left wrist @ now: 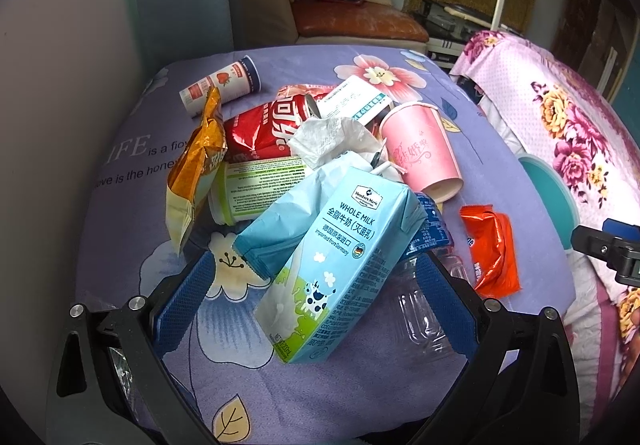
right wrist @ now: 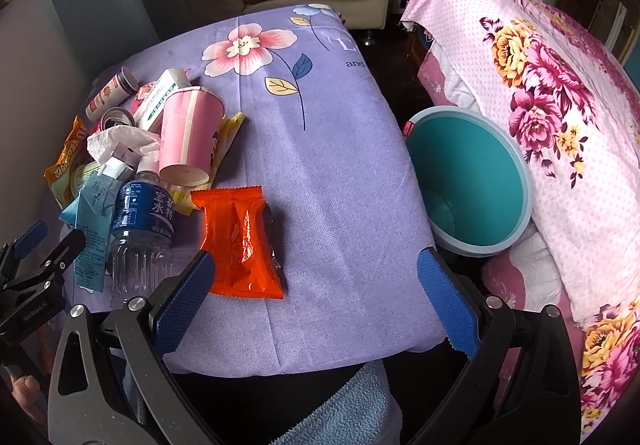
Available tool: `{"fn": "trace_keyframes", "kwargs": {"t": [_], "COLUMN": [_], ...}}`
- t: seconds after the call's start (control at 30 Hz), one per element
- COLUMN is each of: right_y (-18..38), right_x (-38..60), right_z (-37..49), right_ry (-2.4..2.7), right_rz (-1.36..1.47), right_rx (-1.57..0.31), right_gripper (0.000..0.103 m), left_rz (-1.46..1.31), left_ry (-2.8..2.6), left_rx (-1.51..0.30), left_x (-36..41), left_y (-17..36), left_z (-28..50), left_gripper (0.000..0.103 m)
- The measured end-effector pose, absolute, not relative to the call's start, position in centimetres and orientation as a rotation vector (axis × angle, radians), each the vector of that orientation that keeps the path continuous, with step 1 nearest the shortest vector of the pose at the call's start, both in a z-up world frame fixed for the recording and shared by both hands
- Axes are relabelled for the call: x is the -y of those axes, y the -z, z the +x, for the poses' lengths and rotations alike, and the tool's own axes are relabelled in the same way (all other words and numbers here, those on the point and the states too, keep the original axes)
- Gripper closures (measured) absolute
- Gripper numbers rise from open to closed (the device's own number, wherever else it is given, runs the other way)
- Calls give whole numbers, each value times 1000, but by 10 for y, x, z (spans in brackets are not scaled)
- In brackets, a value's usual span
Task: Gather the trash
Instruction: 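Grasp the whole milk carton with left tool while right tool grasps the water bottle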
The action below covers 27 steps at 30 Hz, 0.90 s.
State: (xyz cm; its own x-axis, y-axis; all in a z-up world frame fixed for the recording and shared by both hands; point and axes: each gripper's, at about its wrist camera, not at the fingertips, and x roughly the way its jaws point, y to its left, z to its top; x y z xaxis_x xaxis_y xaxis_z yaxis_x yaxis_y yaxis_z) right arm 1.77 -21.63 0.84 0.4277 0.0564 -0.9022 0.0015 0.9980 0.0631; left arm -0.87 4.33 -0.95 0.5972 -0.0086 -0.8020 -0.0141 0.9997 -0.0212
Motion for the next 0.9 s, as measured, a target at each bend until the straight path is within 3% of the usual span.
{"fn": "trace_keyframes", "kwargs": {"t": [0.77,0.8,0.9], "right_y": [14,13,9], "right_x": [207,205,200], "right_z": [28,28,30], "right_ry": [-223,-229,-254], "right_rz": [218,220,220], "right_rx": [-1207,-1207,-1199], "right_gripper": [6,6,9], "left_rz": [-36,-38,-66], "left_ry": [206,200,198], "left_rx": [-1170,-1165,-1181], "left_x": [-60,-59,-60], "left_y": [62,62,63], "left_z": [25,23,18], "left_gripper": [4,9,40]}}
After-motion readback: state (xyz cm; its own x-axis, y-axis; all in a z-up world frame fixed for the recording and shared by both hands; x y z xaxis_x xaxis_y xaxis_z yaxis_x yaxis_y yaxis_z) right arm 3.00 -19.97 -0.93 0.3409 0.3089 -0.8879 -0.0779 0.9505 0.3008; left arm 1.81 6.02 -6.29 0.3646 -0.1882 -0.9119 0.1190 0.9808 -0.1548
